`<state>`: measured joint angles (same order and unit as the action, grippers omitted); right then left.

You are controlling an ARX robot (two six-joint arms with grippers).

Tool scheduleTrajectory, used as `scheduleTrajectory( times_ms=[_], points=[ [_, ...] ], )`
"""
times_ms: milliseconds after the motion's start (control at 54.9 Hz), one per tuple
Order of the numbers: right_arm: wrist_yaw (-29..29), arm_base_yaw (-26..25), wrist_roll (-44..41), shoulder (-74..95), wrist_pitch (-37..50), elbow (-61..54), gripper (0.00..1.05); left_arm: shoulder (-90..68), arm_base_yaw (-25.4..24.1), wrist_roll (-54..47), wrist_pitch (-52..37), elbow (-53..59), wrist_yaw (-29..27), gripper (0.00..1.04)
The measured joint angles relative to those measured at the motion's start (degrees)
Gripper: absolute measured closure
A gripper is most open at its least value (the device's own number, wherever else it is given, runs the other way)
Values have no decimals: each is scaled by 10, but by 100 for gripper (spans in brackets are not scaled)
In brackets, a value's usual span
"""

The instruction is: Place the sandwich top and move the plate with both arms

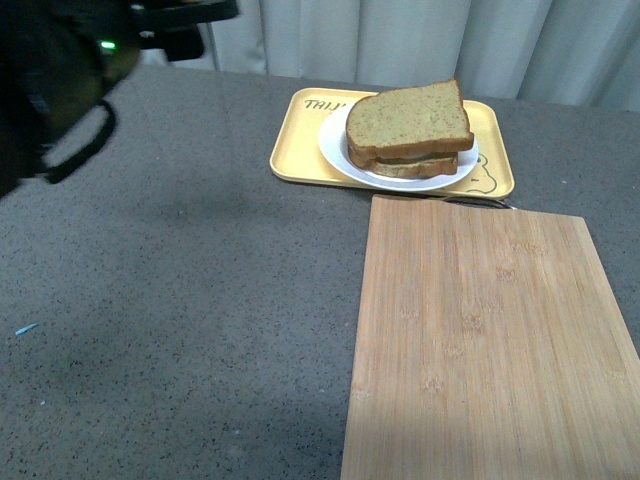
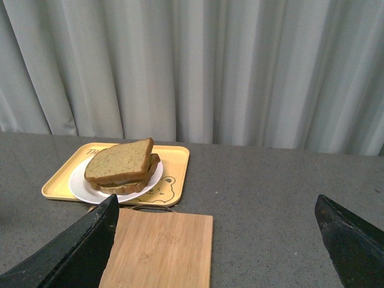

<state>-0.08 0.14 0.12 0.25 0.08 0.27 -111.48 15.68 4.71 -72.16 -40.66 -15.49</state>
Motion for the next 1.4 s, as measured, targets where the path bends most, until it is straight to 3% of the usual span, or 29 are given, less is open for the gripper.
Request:
scheduleTrajectory(
  times_ms=[182,547,875,929,1021,1403],
  points=[
    [-1,0,0,0,0,0,9,93,-37,-29,-15,132,35,101],
    [0,0,0,0,0,0,9,258,-82,-40,5,274,82,101],
    [0,0,0,0,0,0,9,454,-112,-42,131,344,113,101],
    [0,0,0,0,0,0,9,477,-132,-42,148,354,145,101],
    [0,0,0,0,0,0,9,526,-154,-42,180,368,151,101],
    [0,0,0,0,0,0,9,691,-156,-43,314,395,155,101]
  ],
)
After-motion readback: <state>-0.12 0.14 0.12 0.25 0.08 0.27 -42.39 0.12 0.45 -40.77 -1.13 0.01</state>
